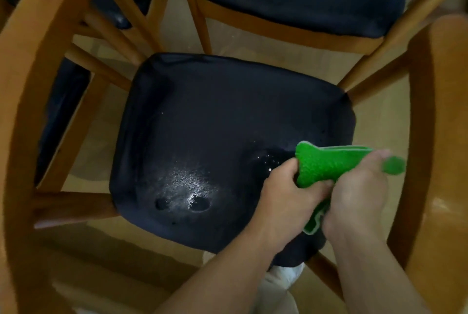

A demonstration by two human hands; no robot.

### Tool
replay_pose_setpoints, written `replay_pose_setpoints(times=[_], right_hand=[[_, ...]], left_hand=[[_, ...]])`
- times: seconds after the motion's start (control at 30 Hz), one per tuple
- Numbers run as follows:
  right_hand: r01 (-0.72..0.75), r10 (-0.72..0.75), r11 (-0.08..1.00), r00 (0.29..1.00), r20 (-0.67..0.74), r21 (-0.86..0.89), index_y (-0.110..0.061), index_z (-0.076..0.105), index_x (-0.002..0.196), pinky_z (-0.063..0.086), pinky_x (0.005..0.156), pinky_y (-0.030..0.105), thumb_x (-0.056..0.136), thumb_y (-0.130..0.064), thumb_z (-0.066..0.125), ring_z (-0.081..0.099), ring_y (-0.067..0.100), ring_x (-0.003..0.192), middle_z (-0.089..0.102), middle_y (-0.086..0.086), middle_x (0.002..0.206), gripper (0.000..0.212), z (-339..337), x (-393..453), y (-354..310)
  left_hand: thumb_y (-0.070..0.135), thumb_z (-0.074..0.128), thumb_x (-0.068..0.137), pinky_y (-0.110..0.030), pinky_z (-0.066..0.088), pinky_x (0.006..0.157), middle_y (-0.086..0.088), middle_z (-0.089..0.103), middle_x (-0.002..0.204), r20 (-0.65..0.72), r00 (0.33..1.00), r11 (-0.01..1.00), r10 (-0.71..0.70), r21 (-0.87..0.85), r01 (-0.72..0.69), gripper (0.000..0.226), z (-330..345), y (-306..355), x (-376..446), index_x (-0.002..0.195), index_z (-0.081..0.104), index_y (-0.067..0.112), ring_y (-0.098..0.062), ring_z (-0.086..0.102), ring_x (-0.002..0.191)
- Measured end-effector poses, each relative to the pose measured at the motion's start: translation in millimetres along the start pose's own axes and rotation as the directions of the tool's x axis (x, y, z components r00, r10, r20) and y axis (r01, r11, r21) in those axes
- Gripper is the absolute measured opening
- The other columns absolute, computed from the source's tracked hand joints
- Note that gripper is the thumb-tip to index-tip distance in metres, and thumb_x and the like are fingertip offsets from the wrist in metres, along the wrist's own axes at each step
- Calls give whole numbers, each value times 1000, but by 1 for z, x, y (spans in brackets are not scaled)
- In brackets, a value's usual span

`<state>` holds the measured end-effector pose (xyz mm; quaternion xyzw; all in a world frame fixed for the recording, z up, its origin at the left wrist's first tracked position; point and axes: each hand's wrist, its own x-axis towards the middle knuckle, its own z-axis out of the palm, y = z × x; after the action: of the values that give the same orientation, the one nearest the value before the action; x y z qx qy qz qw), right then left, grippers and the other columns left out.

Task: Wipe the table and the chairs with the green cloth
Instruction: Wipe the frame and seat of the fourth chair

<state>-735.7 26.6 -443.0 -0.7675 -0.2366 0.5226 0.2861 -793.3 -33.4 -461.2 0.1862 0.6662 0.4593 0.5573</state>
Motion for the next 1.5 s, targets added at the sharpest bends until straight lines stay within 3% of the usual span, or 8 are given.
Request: replay_pose_setpoints(times=[0.13, 0.3, 0.47, 0.6, 0.83, 1.17, 1.33, 1.5], right_hand=[[114, -129, 985, 985, -113, -130, -24, 57, 103, 50, 75, 43, 86, -71, 21, 63, 23, 86, 63, 3, 94, 62, 4, 6, 9], [269, -224, 778, 963, 149, -568, -10, 44, 131, 37, 87, 39, 100, -54, 20, 52, 35, 113, 56, 18, 123, 59, 34, 10, 49], [363, -108, 352, 931, 348, -863, -20, -14, 153, 0, 113, 60, 98, -54, 17, -16, 36, 145, -22, 17, 158, 71, 69, 17, 105], [446, -292, 88, 866, 405, -891, -45, -16, 148, -7, 107, 69, 91, -62, 3, -17, 34, 146, -22, 7, 160, 62, 66, 65, 102], [481, -440, 22, 792, 424, -876, -35, 9, 153, 5, 109, 70, 94, -56, 10, 5, 41, 146, 7, 15, 162, 62, 88, 59, 111], [840, -195, -428, 275, 941, -334, -40, 20, 150, 16, 111, 66, 94, -55, 27, 28, 34, 143, 22, 1, 158, 59, 95, 51, 110], [620, -449, -198, 631, 632, -759, -45, -8, 150, -4, 114, 61, 94, -62, 2, -6, 29, 148, -10, 0, 162, 60, 141, 123, 36], [589, -426, -177, 676, 601, -788, -31, 3, 154, 3, 113, 65, 93, -56, 7, -1, 38, 148, -3, 11, 162, 66, 160, 72, 65]], left_hand=[[40, 69, 72, -21, 51, 56, 13, 69, 77, 22, 998, 996, 54, 65, -55, 18, 0, -8, 1, 87, 65, 31, -1, 64, 68], [29, 71, 77, -44, 57, 78, 6, 68, 78, -87, 942, 932, -325, 138, 335, 10, -46, -55, 1, 81, 61, 28, -17, 67, 80], [25, 75, 75, -21, 45, 89, 6, 65, 103, -390, 916, 755, -98, 571, 323, 31, -129, -75, -7, 103, 63, 27, -16, 59, 99], [60, 80, 62, -51, 24, 111, -5, -8, 158, -581, 783, 360, -221, 698, 619, 130, -208, -69, 4, 150, -8, 24, -32, 5, 144], [58, 89, 47, -63, 2, 110, -5, -75, 94, -431, 653, 274, -623, 662, 698, 164, -242, -85, 21, 84, -69, 31, -48, -40, 129], [56, 87, 54, -63, 2, 110, -11, -75, 89, -394, 599, 213, -697, 684, 698, 162, -238, -65, 22, 78, -70, 24, -50, -43, 124], [57, 84, 58, -62, 6, 111, -15, -74, 90, -363, 574, 202, -734, 691, 694, 159, -238, -62, 26, 76, -69, 20, -52, -44, 123], [57, 88, 51, -64, 7, 110, -17, -73, 99, -392, 585, 202, -710, 682, 703, 165, -240, -72, 28, 87, -69, 19, -51, -45, 122]])
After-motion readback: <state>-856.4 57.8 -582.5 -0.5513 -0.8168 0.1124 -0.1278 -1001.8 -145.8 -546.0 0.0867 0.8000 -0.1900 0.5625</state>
